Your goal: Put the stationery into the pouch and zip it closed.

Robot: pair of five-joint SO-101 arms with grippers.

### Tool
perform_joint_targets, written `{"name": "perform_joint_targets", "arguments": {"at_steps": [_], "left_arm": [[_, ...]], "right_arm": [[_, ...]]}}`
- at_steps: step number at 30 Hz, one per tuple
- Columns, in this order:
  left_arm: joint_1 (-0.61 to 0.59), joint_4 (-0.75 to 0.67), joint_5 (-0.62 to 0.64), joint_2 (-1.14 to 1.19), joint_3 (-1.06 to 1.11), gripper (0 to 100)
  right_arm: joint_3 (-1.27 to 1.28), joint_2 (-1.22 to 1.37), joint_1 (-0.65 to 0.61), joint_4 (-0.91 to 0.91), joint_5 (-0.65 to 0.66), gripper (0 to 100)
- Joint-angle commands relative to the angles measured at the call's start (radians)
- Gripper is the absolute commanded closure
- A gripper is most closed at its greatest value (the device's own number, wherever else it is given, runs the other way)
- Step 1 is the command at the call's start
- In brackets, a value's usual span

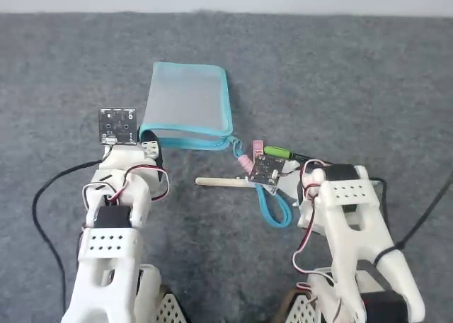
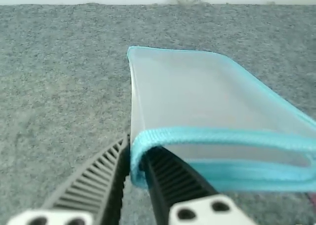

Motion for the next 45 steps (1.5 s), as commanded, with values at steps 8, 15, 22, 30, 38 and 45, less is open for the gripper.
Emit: {"name": "perform_joint_targets", "arguments": {"at_steps": [8, 15, 22, 30, 38, 45], "left_arm": [[-0.008, 0.003, 0.011, 0.002, -0.071, 99], [-0.008, 0.005, 0.011, 0.002, -0.065, 99], [-0.008, 0.003, 0.011, 0.002, -0.064, 99], [-0.006, 0.003, 0.009, 0.002, -0.064, 99], [-0.008, 0.003, 0.009, 0.002, -0.062, 99], [-0.005, 0.000, 0.009, 0.002, -0.062, 99]], "right_arm": [[0.071, -0.031, 0.016, -0.084, 0.011, 86.1], [0.068, -0.031, 0.038, -0.145, -0.077, 96.9], [-0.020, -0.038, 0.081, -0.223, -0.247, 99.1], [-0.302, -0.031, 0.073, -0.220, -0.494, 99.1], [-0.480, 0.159, -0.030, -0.243, -0.657, 99.1], [-0.583, 0.409, -0.042, -0.282, -0.732, 93.1]]}}
